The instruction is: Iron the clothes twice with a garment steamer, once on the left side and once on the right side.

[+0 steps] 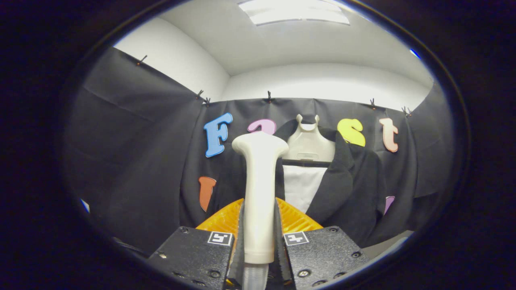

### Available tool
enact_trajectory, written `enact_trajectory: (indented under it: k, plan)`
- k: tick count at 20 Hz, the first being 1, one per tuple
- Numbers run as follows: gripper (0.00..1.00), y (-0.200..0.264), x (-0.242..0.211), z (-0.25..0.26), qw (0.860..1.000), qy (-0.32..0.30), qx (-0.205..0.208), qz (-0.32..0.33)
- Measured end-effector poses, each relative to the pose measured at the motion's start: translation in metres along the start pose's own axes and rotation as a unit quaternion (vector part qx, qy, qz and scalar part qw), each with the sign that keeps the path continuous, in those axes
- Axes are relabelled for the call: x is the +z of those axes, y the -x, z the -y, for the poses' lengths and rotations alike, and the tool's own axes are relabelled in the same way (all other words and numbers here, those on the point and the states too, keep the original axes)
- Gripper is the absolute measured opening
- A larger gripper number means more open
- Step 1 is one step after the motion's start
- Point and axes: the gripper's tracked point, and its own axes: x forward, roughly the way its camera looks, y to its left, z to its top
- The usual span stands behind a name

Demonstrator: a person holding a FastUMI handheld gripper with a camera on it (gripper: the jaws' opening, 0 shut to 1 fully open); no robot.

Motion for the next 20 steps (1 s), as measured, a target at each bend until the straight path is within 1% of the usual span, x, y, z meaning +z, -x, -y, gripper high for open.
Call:
enact_trajectory:
  k: [3, 8, 10, 20]
  plan:
    - [0.33, 0.011, -0.016, -0.002, 1.0, 0.017, -0.008, -0.01]
    - [0.33, 0.031, -0.047, -0.011, 0.999, 0.025, 0.007, -0.036]
    - [0.33, 0.04, -0.061, -0.008, 0.998, 0.029, 0.001, -0.055]
    - [0.33, 0.082, -0.108, -0.008, 0.994, 0.02, 0.002, -0.111]
